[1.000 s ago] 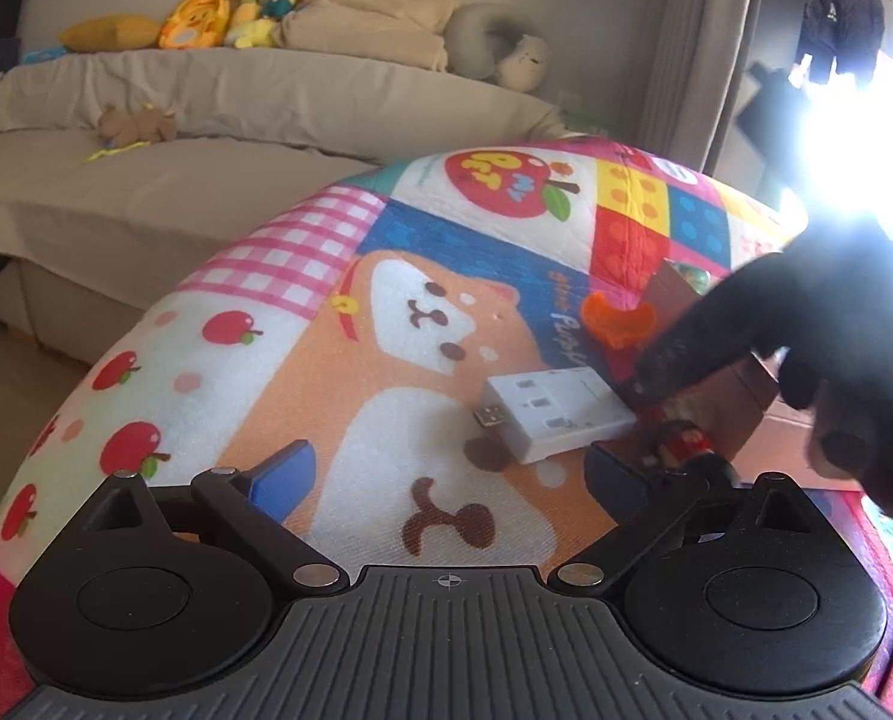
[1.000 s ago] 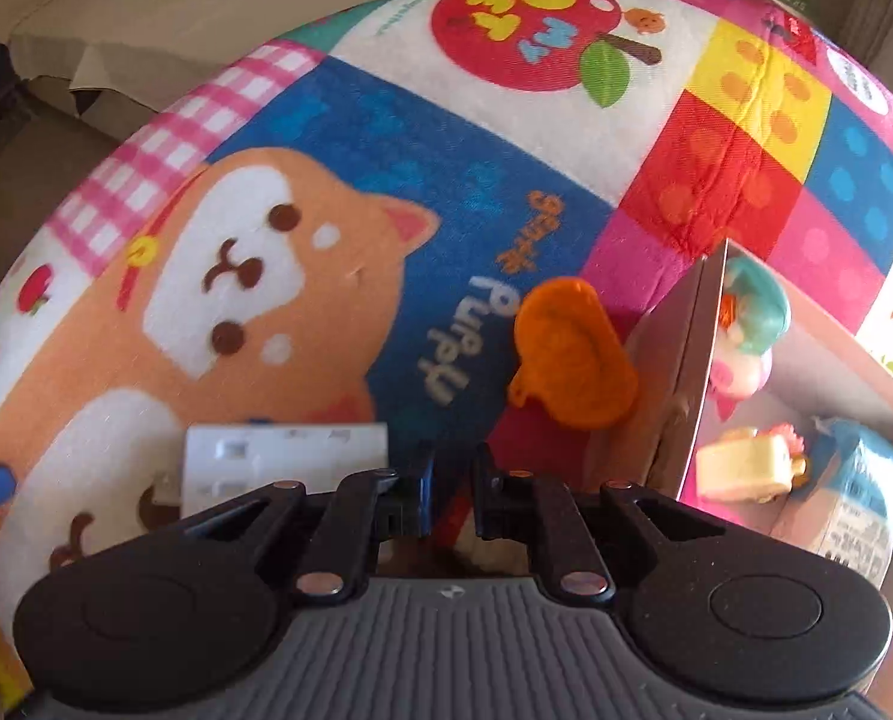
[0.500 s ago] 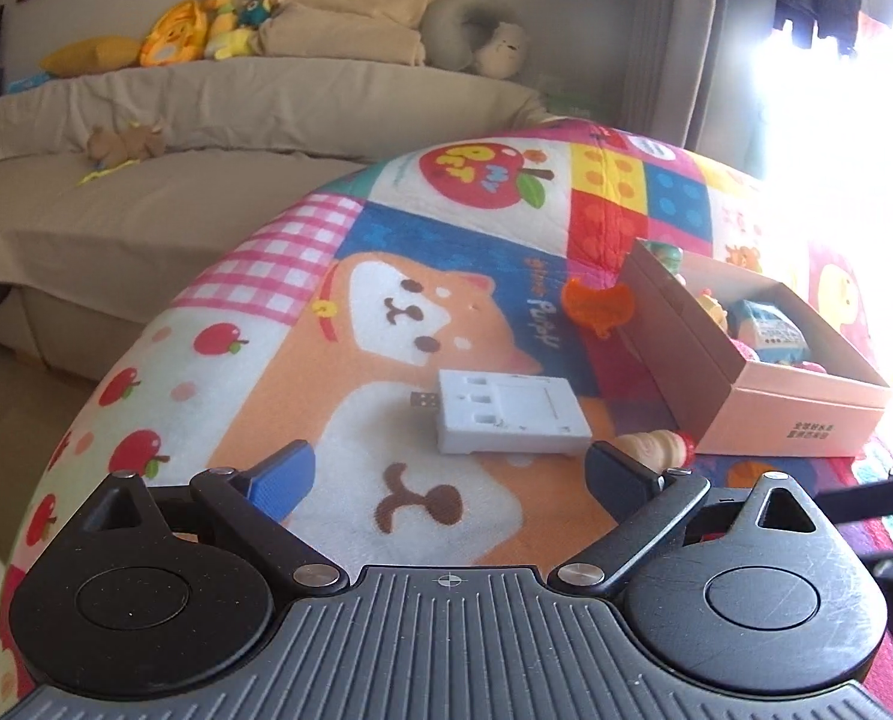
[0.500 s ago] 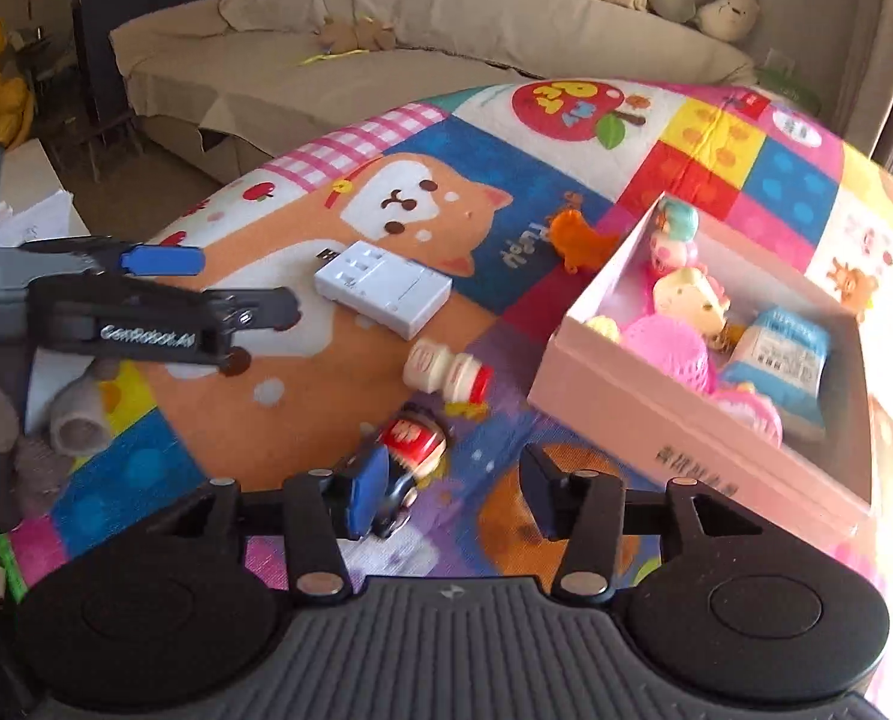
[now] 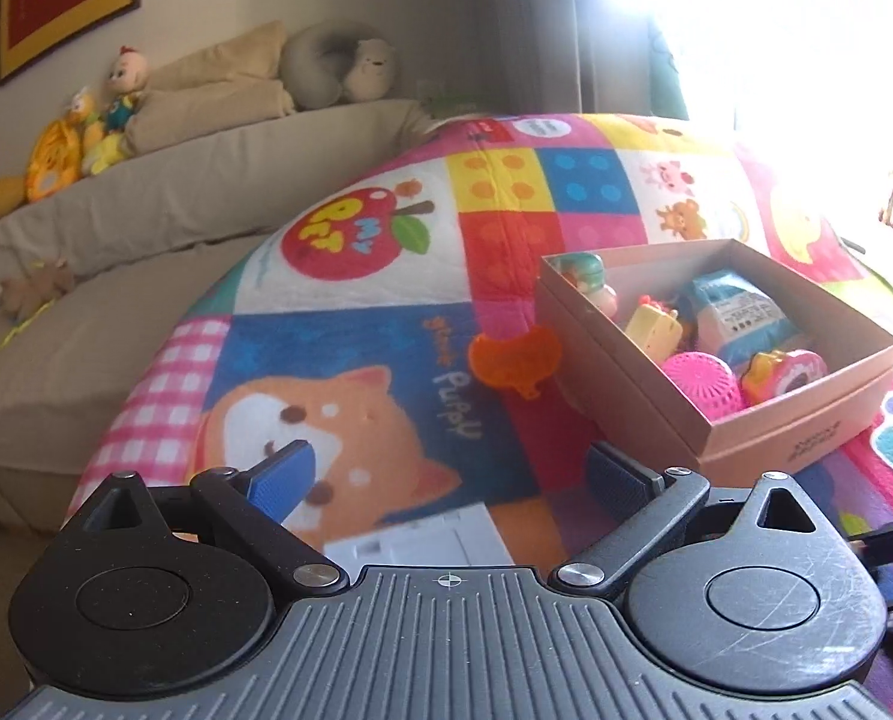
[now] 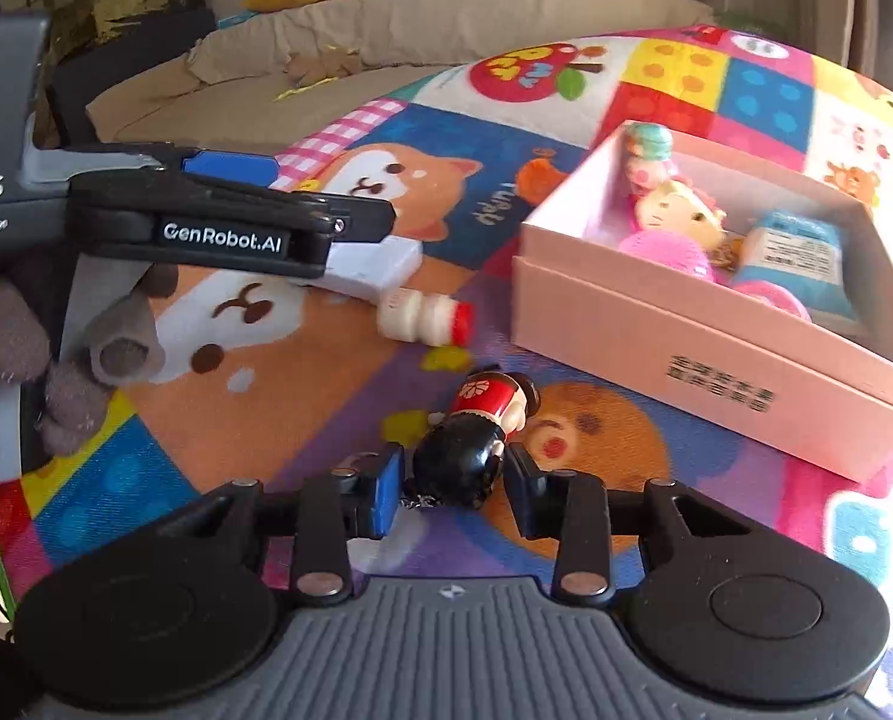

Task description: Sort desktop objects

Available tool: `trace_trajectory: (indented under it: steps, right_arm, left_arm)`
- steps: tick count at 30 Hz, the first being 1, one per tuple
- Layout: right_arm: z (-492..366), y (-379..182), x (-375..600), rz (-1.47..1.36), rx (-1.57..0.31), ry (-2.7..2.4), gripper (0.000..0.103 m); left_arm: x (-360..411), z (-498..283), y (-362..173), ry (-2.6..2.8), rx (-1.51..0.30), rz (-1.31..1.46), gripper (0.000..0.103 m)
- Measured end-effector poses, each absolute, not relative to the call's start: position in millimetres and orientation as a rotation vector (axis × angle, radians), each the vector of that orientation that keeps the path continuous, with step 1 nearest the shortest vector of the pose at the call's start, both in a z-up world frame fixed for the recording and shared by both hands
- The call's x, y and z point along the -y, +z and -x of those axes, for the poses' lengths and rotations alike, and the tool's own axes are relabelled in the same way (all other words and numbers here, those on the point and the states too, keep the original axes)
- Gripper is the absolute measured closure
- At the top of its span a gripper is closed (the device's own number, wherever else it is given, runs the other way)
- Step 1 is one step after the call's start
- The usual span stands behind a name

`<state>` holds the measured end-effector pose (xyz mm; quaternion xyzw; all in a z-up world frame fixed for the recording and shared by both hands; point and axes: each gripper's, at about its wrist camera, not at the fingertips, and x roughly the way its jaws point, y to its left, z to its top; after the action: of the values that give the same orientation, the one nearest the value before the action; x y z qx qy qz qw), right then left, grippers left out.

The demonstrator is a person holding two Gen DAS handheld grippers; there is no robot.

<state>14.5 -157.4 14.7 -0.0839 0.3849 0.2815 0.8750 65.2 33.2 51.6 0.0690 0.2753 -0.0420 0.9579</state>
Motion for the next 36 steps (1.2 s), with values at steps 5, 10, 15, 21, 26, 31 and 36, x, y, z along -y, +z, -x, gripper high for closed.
trace_trajectory:
  steps: [5,10,15,21,26,31,36]
  right_arm:
    - [-16.2,15.6,219.0,0.112,-0.771,0.453,0.065]
    - [-23.3,9.6,258.3,0.023,-0.759,0.391,0.052]
    - [-26.4,-2.0,267.8,-0.034,-0.733,0.387,0.035]
    - [-23.0,-5.5,259.6,-0.015,-0.7,0.408,0.025]
    - [-22.6,-5.2,257.0,-0.011,-0.702,0.411,0.022]
    - [-21.7,-5.9,257.0,-0.018,-0.701,0.411,0.022]
    - [-22.1,-6.1,258.2,-0.025,-0.7,0.417,0.021]
  left_arm:
    - [-24.5,-135.9,41.5,-0.148,-0.644,-0.153,0.004]
    - [-22.3,-176.8,24.0,-0.257,-0.729,-0.216,0.016]
    - [-25.7,-199.9,14.8,-0.215,-0.753,-0.208,0.018]
    - [-39.1,-204.4,19.5,-0.158,-0.71,-0.169,0.023]
    - [-28.9,-208.7,18.6,-0.25,-0.695,-0.201,0.021]
    - [-19.0,-222.3,18.3,-0.23,-0.715,-0.198,0.034]
    - [-19.5,-227.5,19.3,-0.23,-0.726,-0.13,0.088]
